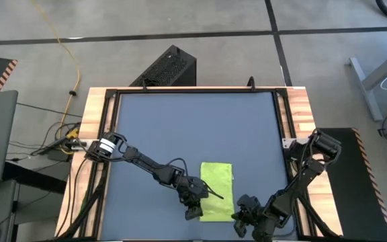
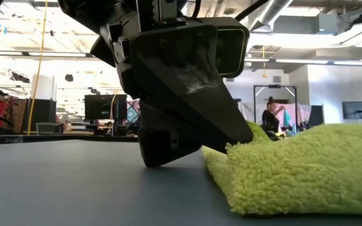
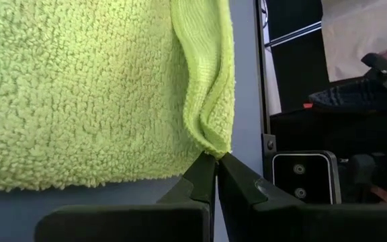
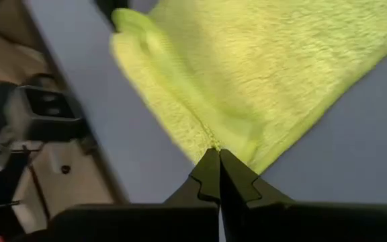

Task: Roll towel
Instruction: Roll the green towel

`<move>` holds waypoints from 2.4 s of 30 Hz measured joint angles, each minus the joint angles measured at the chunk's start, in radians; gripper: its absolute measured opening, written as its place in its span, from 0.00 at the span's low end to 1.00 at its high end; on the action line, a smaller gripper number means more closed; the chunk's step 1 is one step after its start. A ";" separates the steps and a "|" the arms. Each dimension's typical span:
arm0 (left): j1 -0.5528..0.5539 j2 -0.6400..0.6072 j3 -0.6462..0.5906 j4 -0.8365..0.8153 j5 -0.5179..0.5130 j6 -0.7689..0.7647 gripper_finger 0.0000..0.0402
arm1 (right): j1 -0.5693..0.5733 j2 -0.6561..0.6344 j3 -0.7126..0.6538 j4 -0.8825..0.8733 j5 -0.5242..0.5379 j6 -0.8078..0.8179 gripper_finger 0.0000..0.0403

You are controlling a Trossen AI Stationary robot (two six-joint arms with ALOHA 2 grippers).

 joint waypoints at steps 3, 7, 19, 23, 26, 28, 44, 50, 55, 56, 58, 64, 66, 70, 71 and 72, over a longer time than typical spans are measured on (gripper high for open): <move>0.000 0.000 0.000 0.004 -0.004 -0.001 0.00 | -0.032 0.000 -0.018 0.003 -0.048 0.000 0.04; 0.000 0.000 0.000 0.001 -0.008 -0.004 0.00 | -0.067 0.001 -0.024 0.001 -0.074 -0.021 0.04; 0.000 0.000 0.000 -0.032 -0.011 0.005 0.00 | -0.130 0.000 -0.023 -0.055 -0.214 -0.084 0.04; 0.000 -0.001 0.000 -0.044 -0.010 0.015 0.00 | -0.132 0.000 -0.023 -0.058 -0.221 -0.086 0.04; -0.001 -0.001 0.001 -0.052 -0.021 0.030 0.00 | -0.132 0.000 -0.023 -0.060 -0.221 -0.086 0.04; -0.007 -0.001 0.001 -0.053 -0.039 0.032 0.00 | -0.132 0.000 -0.023 -0.062 -0.221 -0.082 0.04; -0.017 -0.087 -0.003 -0.281 -0.136 0.169 0.27 | -0.151 0.000 -0.023 -0.062 -0.244 -0.078 0.04; -0.043 -0.190 -0.003 -0.392 -0.247 0.345 0.33 | -0.153 0.001 -0.023 -0.063 -0.245 -0.067 0.04; -0.117 -0.222 -0.002 -0.286 -0.380 0.556 0.33 | -0.156 0.001 -0.024 -0.063 -0.246 -0.052 0.04; -0.131 -0.220 -0.002 -0.269 -0.405 0.596 0.33 | -0.156 0.001 -0.024 -0.063 -0.246 -0.051 0.04; -0.148 -0.207 -0.001 -0.226 -0.428 0.671 0.33 | -0.156 0.001 -0.024 -0.062 -0.247 -0.050 0.04; -0.178 -0.146 -0.001 -0.211 -0.429 0.947 0.33 | -0.157 0.002 -0.025 -0.051 -0.247 -0.055 0.04; -0.196 -0.116 0.007 -0.209 -0.455 1.038 0.33 | -0.157 0.002 -0.025 -0.049 -0.247 -0.057 0.04; -0.246 -0.070 0.058 -0.212 -0.591 1.208 0.33 | -0.157 0.002 -0.025 -0.043 -0.247 -0.060 0.04; -0.259 -0.065 0.074 -0.210 -0.632 1.251 0.33 | -0.157 0.002 -0.025 -0.043 -0.248 -0.060 0.04; -0.273 -0.064 0.085 -0.209 -0.679 1.290 0.33 | -0.157 0.002 -0.025 -0.043 -0.248 -0.060 0.04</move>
